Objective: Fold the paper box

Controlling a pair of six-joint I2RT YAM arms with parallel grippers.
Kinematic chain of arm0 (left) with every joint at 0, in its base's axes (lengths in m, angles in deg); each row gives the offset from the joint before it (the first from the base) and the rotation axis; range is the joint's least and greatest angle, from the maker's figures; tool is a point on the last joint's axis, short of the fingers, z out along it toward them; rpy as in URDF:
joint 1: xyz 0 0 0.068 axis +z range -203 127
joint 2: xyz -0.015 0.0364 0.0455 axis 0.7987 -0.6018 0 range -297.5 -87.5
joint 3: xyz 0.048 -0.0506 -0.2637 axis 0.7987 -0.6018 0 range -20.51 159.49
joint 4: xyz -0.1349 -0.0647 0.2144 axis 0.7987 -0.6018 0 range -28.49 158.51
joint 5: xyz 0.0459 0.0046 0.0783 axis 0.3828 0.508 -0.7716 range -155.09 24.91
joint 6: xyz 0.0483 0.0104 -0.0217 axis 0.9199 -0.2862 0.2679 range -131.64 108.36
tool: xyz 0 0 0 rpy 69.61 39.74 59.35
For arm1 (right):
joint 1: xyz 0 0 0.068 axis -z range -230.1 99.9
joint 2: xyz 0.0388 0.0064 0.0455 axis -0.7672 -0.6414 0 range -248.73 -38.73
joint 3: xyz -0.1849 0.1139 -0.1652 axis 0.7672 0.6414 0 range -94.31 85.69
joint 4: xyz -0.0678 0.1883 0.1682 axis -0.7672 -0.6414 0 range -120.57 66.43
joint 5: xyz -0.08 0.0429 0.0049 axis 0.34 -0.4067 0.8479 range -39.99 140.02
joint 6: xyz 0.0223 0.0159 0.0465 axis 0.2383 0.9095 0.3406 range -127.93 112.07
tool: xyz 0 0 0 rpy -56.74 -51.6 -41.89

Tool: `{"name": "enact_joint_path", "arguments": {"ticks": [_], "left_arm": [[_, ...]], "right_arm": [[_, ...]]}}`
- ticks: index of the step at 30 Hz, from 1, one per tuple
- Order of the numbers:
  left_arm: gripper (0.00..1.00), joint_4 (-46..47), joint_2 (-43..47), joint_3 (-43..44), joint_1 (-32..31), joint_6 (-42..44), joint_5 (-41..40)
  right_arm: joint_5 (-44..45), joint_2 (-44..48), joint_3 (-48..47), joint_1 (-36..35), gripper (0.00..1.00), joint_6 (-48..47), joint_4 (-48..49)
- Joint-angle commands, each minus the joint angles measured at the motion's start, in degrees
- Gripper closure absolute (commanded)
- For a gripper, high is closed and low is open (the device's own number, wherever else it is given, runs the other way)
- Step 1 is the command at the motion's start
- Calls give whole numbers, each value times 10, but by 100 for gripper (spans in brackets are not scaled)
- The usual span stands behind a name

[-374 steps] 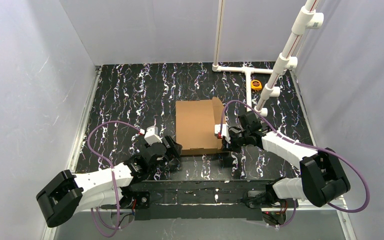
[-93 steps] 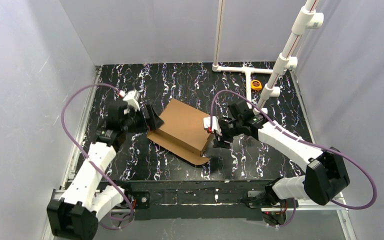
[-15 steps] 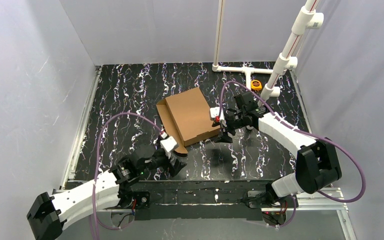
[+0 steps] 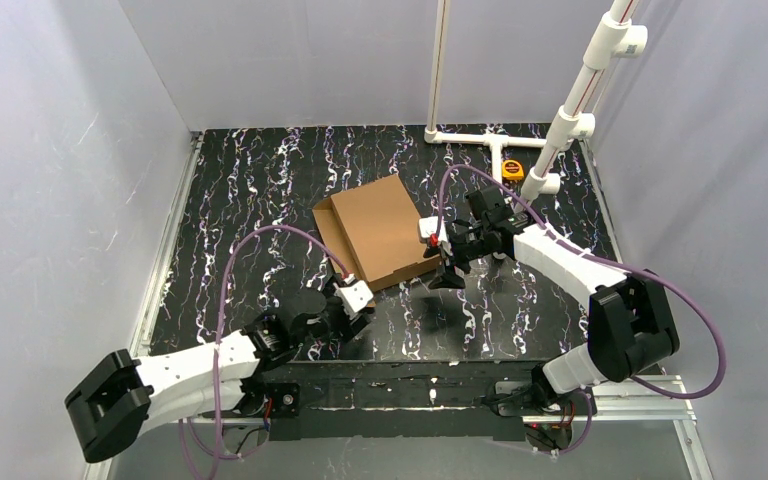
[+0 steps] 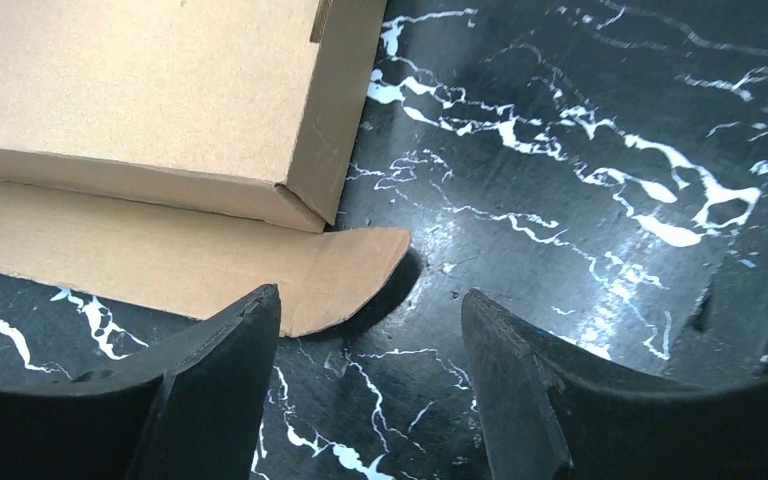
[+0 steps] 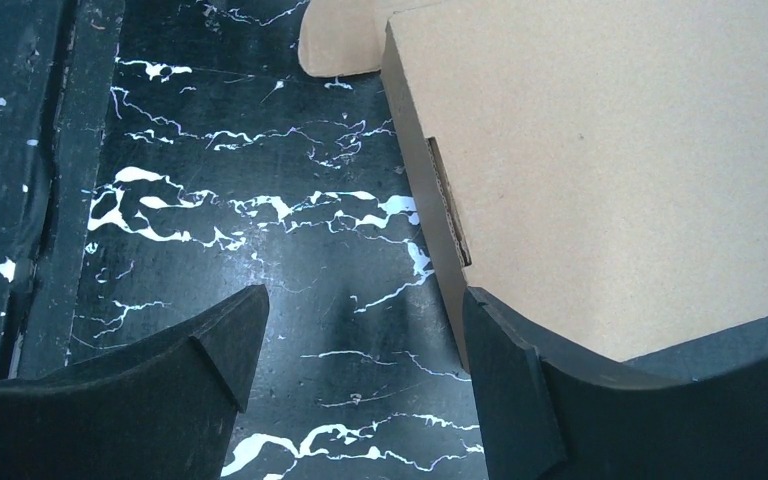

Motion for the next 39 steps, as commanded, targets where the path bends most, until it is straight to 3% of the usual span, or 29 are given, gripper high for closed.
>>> {"name": "enact_joint_path", "arguments": {"ticks": [1, 16, 24, 32, 35, 39], "left_arm": [[36, 19, -33, 30, -3, 50, -25], [47, 80, -131, 35, -3, 45, -66], [48, 125, -173, 40, -3, 56, -101], [54, 133, -168, 33, -3, 40, -123], [52, 133, -145, 23, -3, 39, -119], [43, 133, -98, 2, -3, 42, -95]], "right_arm": [[-14, -5, 0, 2, 21, -10, -3], [-12, -15, -3, 2, 21, -10, -10], [-15, -18, -4, 2, 21, -11, -15], [-15, -20, -6, 2, 21, -13, -19], [-16, -22, -7, 2, 21, -15, -22], [-17, -24, -8, 2, 21, -16, -24]]}}
